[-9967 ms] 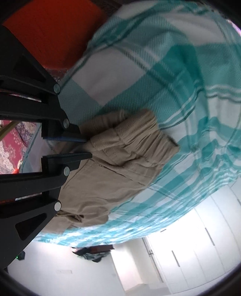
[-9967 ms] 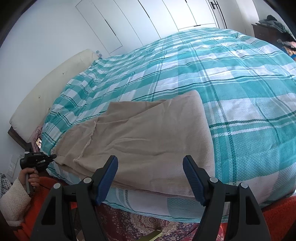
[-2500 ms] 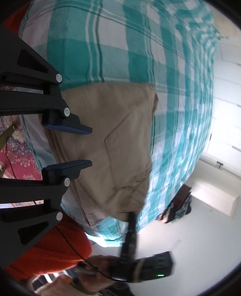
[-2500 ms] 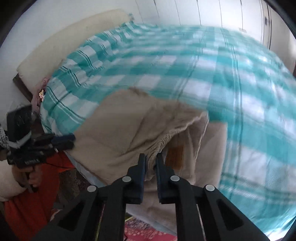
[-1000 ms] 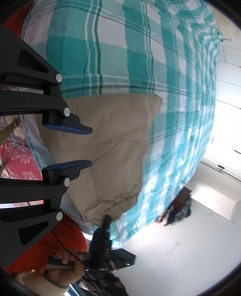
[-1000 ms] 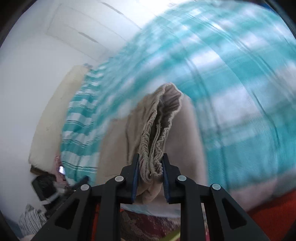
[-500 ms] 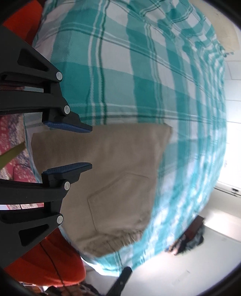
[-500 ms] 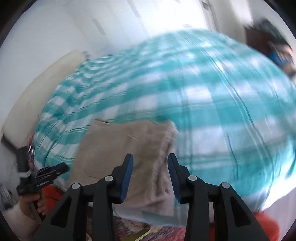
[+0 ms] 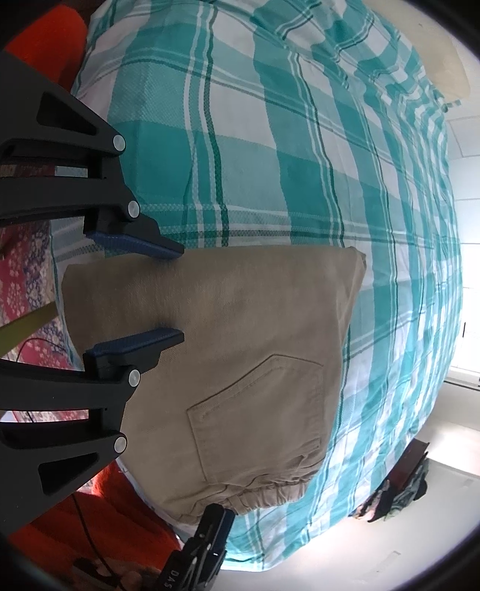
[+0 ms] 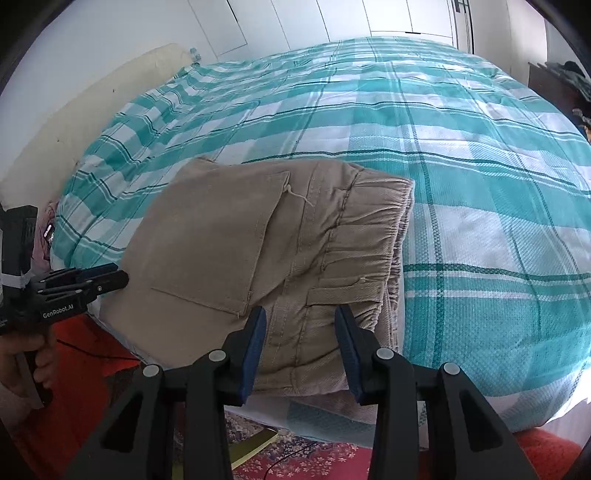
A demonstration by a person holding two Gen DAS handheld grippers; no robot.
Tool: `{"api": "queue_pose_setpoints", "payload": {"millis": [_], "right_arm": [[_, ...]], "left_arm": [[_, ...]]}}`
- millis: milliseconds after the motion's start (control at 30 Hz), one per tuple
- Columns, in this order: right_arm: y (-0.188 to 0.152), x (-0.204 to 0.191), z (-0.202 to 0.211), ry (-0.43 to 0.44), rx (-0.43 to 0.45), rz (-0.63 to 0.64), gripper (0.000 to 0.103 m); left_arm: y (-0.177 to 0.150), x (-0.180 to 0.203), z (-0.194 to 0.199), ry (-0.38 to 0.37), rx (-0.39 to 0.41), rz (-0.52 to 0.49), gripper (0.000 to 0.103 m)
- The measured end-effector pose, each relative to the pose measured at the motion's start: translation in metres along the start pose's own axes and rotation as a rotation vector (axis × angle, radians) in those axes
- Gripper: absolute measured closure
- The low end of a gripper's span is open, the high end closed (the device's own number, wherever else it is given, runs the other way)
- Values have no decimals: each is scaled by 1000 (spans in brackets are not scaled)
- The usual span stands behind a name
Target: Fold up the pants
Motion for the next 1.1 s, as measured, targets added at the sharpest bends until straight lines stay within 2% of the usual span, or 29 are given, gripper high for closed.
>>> {"api": "queue_pose_setpoints", "payload": {"millis": [100,167,233,300,333,400,467,567,667,767,800,833,867,900,933,1000,1100], "right_arm": [[1,2,0,-1,13,-2,63],[1,1,5,12,22,-16,63],[4,1,17,62,31,-63,56],[14,10,39,113,83,-140,36],[19,17,51,123,120,-170,33],[26,36,70,134,165,-227,27],[25,55,70,173,130,-301,27],[11,70,45,296,4,-433,27],[-6,72,9,330,-106,-462,27],[-9,62,-16,388,-150,-492,25],[-5,56,-20,416,-146,-492,26],[-3,50,-24,424,-156,-468,28],[-3,48,-28,382,-170,-429,46],[-4,46,-32,317,-193,-362,51],[-3,41,-30,287,-198,-321,55],[4,30,-22,252,-187,-247,63],[29,1,1,184,-140,-91,65]], "left_arm": [[-2,2,-2,-1,-7,-9,58],[-1,1,1,-37,-8,8,53],[2,-5,8,-84,-6,45,51],[8,-21,16,-110,12,96,41],[10,-25,17,-119,14,112,35],[12,-38,13,-172,-3,168,34],[11,-45,2,-220,-53,218,34],[9,-36,-14,-317,-112,236,34],[8,-17,-34,-393,-181,239,34],[11,0,-44,-420,-201,217,32],[13,1,-45,-409,-196,216,37],[14,1,-44,-400,-191,217,54],[15,1,-41,-387,-183,213,65],[17,2,-36,-380,-171,199,79],[19,3,-30,-383,-156,186,85],[28,7,-13,-372,-118,150,90],[62,14,22,-375,-26,106,91]]}}
Point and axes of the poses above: each gripper's, at about its wrist camera, not at the fingertips, and z roughly against the way its jaws point, x to its right, y to its top, the point moved 10 cm from there along -z, roughly the way its jaws point
